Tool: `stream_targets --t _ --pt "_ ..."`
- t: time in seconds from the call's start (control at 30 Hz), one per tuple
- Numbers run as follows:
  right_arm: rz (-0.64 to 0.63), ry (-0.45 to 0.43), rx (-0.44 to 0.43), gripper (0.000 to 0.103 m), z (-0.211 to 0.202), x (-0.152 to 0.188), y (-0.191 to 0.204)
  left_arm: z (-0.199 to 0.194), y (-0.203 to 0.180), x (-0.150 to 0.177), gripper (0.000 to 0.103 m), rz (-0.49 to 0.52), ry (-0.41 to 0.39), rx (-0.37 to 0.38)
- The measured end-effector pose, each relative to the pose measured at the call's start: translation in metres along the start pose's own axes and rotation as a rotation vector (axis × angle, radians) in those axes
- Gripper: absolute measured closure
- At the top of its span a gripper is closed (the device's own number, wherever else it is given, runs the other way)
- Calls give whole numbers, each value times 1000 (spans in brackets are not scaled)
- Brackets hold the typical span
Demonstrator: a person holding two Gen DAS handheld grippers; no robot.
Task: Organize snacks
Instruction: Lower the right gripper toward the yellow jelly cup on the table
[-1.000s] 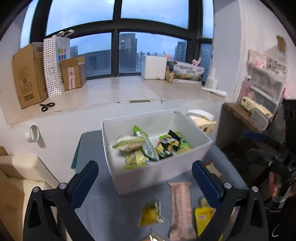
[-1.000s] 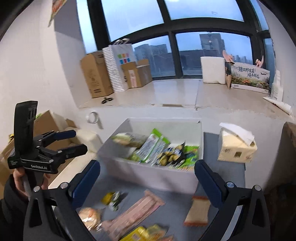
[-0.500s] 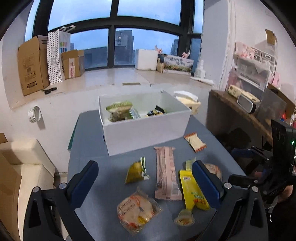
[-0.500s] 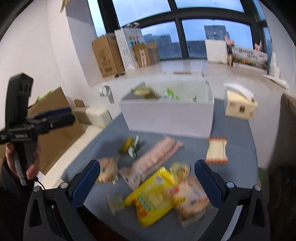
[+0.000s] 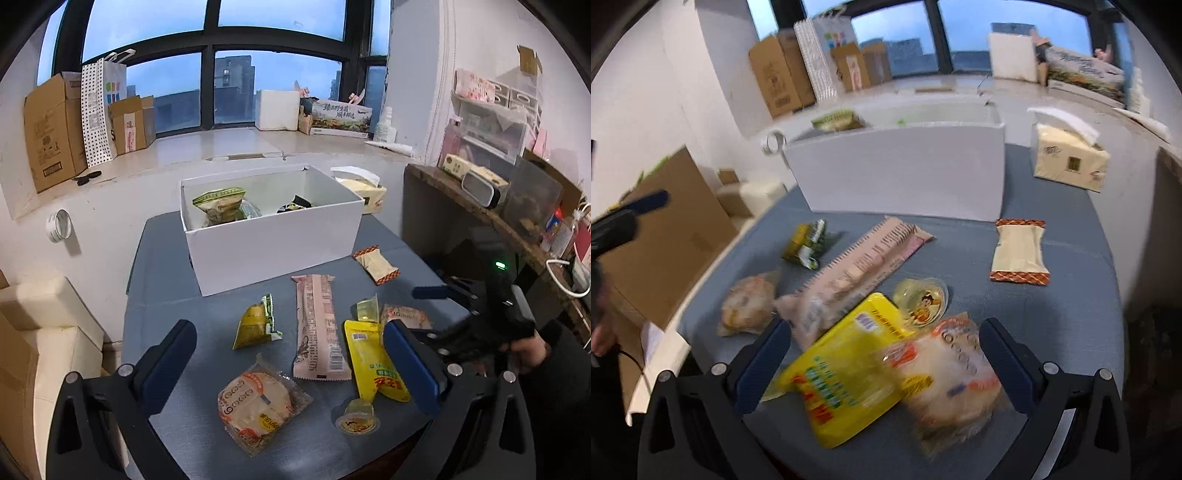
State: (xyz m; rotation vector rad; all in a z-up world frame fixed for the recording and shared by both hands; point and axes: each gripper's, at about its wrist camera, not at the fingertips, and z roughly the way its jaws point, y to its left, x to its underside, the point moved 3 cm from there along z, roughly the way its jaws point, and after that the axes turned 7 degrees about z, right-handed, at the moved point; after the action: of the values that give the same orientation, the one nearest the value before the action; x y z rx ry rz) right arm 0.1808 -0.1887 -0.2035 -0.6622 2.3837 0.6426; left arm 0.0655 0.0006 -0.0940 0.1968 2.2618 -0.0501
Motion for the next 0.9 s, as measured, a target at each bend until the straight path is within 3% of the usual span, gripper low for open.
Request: stream_targets --t 0.33,0.4,0.43,0.47,0.9 --pt "29 102 -34 2 58 -16 -31 6 0 10 0 10 28 -12" --pt "42 108 -49 19 62 -18 -35 7 2 12 0 7 33 -12" --pt "38 118 -39 45 64 -17 -36 7 3 13 0 5 35 -11" --pt "24 130 -17 54 67 -15 -36 7 3 14 0 4 35 -12" --pt "-48 64 33 54 45 -13 -13 12 -9 19 0 53 54 16"
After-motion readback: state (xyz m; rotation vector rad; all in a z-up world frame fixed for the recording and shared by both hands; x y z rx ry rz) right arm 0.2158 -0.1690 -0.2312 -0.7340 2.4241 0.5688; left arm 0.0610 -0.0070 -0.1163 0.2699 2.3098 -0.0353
